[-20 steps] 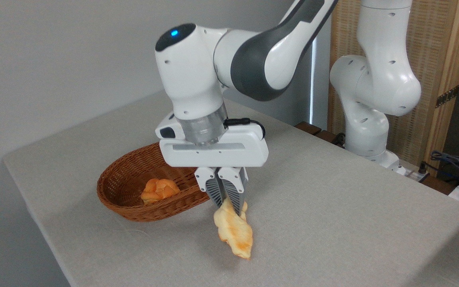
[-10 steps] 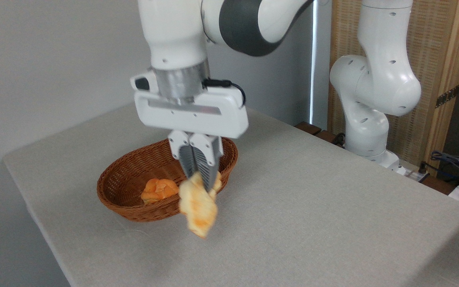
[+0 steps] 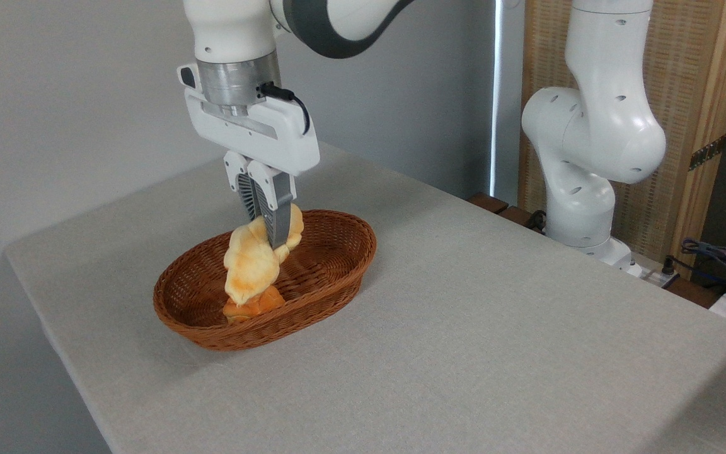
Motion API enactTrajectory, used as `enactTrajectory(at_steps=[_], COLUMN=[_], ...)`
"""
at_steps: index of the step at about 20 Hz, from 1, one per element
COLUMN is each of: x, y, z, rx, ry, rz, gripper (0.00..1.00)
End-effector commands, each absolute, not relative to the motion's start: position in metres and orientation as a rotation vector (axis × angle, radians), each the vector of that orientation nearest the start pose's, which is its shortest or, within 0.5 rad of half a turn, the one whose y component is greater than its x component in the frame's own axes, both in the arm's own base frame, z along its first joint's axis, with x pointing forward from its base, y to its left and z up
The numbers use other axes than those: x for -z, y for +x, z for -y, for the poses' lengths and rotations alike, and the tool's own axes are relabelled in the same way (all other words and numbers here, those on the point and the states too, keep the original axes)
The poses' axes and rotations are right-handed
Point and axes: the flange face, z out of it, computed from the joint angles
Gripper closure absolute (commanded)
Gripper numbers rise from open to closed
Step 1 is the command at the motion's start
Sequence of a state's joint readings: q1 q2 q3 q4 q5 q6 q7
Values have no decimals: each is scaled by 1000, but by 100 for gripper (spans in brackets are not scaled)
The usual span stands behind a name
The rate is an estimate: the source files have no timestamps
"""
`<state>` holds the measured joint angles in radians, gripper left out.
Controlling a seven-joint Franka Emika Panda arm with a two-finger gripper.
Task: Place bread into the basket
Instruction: 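Lift the loaf and carry it over the wicker basket, lowering it in, then open the gripper to release the loaf and raise it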
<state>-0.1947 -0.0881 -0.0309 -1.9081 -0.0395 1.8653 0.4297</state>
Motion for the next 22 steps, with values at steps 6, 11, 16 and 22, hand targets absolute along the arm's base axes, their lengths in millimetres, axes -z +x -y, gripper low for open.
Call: enactTrajectory(at_steps=[6, 11, 16, 22], x=[-526, -530, -581, -611], y=[511, 509, 529, 545], z=[166, 170, 128, 61], rx=[-42, -30, 146, 265], ry=[-2972, -2964, -3064, -3129], rz=[-1152, -1168, -1006, -838], gripper=[0, 0, 0, 0])
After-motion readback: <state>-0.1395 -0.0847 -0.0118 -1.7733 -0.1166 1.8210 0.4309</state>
